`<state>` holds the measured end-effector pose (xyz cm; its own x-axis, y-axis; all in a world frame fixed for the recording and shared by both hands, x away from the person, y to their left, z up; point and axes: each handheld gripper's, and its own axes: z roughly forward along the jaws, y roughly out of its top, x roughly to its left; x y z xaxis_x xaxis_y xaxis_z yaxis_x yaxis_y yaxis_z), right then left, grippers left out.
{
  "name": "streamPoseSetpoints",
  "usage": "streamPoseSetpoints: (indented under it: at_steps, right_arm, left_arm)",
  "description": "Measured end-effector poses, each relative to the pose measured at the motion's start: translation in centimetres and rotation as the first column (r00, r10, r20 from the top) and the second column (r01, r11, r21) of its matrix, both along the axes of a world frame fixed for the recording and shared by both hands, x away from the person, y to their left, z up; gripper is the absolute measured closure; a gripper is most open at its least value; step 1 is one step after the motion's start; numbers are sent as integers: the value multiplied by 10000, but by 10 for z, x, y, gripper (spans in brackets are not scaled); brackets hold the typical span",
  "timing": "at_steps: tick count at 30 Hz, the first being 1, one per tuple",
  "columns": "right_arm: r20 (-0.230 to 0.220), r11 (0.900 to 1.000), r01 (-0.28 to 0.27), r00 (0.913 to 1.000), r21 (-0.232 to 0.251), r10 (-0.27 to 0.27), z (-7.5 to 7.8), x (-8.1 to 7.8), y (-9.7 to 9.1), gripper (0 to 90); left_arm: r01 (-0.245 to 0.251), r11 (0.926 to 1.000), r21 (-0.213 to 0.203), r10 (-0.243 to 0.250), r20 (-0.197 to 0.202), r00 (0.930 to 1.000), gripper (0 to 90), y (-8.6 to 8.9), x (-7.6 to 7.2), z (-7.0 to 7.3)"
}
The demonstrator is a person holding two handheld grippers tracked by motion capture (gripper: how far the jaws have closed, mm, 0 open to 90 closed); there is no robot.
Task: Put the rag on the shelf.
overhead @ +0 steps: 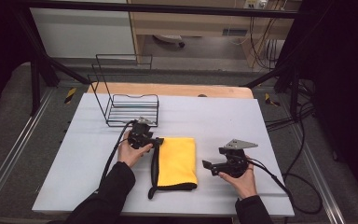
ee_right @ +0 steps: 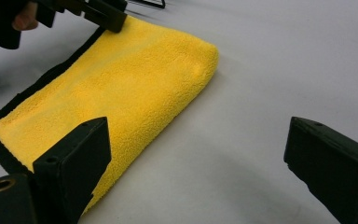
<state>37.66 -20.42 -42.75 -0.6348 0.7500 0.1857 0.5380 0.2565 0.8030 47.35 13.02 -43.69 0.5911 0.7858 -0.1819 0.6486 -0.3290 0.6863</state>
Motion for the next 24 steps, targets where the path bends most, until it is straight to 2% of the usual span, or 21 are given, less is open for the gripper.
streamPoseSetpoints:
  at_steps: [6,11,15,20,24]
  right_arm:
    - [-20,9999,-55,10000,103,56,0,1,0,94]
    - [-57,9996,-115,9999,266,117,1,4,1,97]
    - [-133,9996,-128,9998,234,131,3,9,5,97]
    - [-182,9993,-200,9996,306,206,5,20,16,109]
    - [-341,9998,-70,9994,184,76,4,32,25,125]
  left_arm:
    - [125,9998,153,-124,-41,9999,528,-6,3,-6]
    - [233,9997,-50,-234,-180,9996,606,-9,4,-9]
    - [257,9996,-69,-258,-239,9994,604,-10,6,-9]
    - [218,9995,213,-214,-206,9996,612,-14,6,-8]
    - [359,9992,167,-353,-347,9988,661,-12,5,-8]
